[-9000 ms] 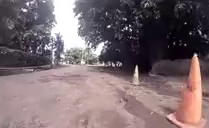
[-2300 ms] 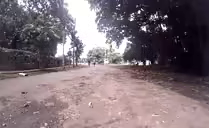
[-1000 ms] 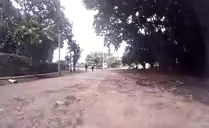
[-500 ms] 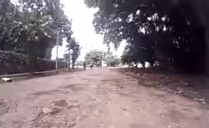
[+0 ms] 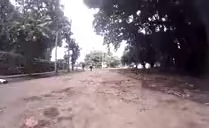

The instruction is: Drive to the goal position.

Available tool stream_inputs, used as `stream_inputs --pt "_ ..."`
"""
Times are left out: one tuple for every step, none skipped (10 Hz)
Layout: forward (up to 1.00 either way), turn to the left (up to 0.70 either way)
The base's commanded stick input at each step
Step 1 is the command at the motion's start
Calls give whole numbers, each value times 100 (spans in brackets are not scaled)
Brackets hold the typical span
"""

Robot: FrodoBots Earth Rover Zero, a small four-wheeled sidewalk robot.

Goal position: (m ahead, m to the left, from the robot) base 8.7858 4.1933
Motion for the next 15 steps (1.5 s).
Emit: stream_inputs --pt "70 0" --pt "70 0" --pt "70 0" --pt "70 0" --pt "70 0" --pt "70 0" --pt "70 0" --pt "70 0" --pt "70 0" --pt "70 0" --pt "70 0" --pt "70 0" --pt "70 0" --pt "70 0" --pt "70 0"
